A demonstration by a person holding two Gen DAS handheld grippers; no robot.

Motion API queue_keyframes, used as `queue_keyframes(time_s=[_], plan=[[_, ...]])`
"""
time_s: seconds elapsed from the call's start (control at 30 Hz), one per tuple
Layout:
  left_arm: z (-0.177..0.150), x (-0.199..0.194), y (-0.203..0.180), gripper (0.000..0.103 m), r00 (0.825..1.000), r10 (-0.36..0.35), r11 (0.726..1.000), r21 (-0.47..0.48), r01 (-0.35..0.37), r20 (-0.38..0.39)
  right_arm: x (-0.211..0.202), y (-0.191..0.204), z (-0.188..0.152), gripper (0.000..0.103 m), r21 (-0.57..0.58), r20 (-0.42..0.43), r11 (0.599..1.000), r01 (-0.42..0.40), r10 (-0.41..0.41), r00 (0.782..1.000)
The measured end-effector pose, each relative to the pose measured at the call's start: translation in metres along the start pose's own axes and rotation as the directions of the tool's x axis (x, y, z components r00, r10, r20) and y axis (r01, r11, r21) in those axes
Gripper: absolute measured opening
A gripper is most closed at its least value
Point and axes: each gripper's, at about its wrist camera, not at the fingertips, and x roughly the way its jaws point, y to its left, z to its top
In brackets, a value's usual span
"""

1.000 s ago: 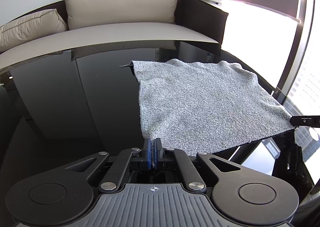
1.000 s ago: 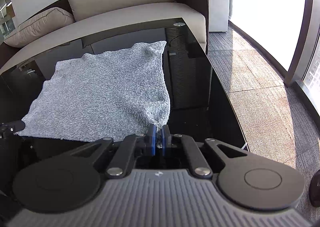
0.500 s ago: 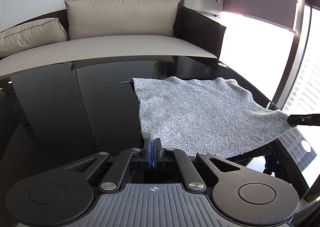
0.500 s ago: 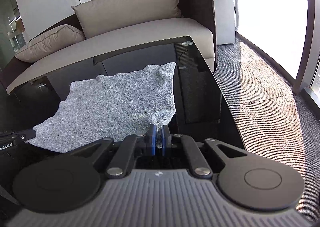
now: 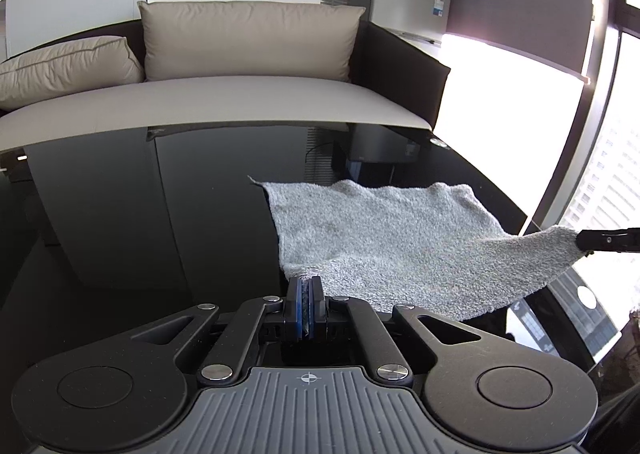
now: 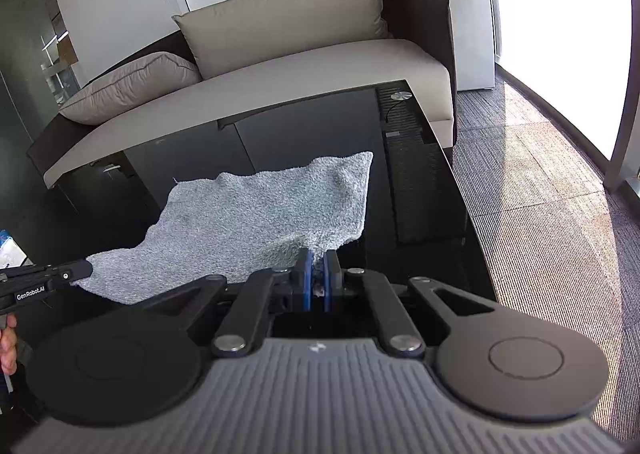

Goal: Fold towel
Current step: 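Lift the towel edge with both grippers, fold it over the other half, open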

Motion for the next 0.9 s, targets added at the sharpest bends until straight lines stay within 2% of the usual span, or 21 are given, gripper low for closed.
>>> queue_keyframes(time_s=[0.4, 0.67, 0.9], plan=[[0.058, 0.048, 0.007, 0.003, 0.999, 0.036, 0.999, -0.003, -0.036, -0.013, 0.04, -0.002, 0.052, 0.006, 0.01, 0.047, 1.0, 0.002, -0.003, 0.999], [0.086, 0.088, 0.007, 0.003, 0.998, 0.028, 1.0, 0.002, -0.028, -0.051, 0.083, -0.013, 0.077, 0.006, 0.051, 0.038, 0.999, 0.008, -0.01, 0.999], [0.099, 0.129, 0.013, 0.003, 0.995, 0.015, 0.999, -0.036, -0.019, -0.094, 0.12, -0.026, 0.088, 0.006, 0.083, 0.007, 0.996, 0.023, -0.024, 1.0]])
